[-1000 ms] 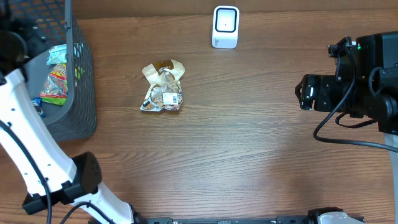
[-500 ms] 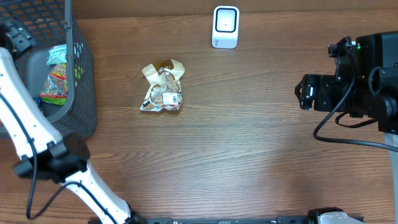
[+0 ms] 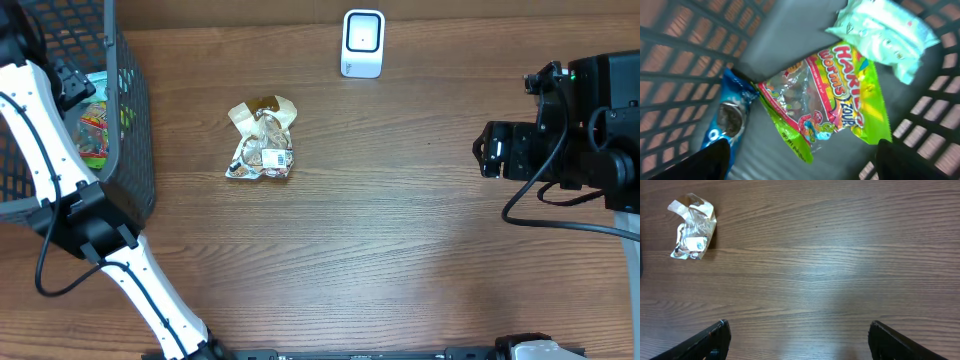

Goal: Scan the item barcode

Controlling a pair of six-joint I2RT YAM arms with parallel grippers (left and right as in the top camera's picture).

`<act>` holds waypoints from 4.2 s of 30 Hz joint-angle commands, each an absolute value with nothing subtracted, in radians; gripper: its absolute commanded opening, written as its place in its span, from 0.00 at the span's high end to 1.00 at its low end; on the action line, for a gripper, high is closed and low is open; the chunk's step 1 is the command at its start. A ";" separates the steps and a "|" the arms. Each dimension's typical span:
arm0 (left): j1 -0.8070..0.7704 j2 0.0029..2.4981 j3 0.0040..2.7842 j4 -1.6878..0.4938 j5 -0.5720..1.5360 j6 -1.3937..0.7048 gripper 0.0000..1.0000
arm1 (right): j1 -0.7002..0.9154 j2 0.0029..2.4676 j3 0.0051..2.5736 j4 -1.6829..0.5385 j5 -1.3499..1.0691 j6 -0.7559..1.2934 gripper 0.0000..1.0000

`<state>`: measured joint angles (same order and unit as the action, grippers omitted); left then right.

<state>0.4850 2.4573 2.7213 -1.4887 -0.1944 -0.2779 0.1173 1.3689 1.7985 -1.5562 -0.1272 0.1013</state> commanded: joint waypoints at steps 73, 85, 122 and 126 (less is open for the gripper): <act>0.482 2.253 2.687 -1.682 0.017 -0.205 0.15 | 0.111 1.371 1.795 -1.550 -0.150 0.102 0.11; 0.484 1.921 2.682 -1.678 -0.086 -0.206 0.04 | 0.111 1.371 1.795 -1.546 -0.151 0.101 0.11; 0.530 1.623 2.049 -1.184 -0.162 -0.300 0.00 | 0.111 1.371 1.795 -1.541 -0.174 0.101 0.11; 0.546 1.746 2.049 -1.171 -0.106 -0.316 0.00 | 0.111 1.371 1.795 -1.549 -0.174 0.101 0.11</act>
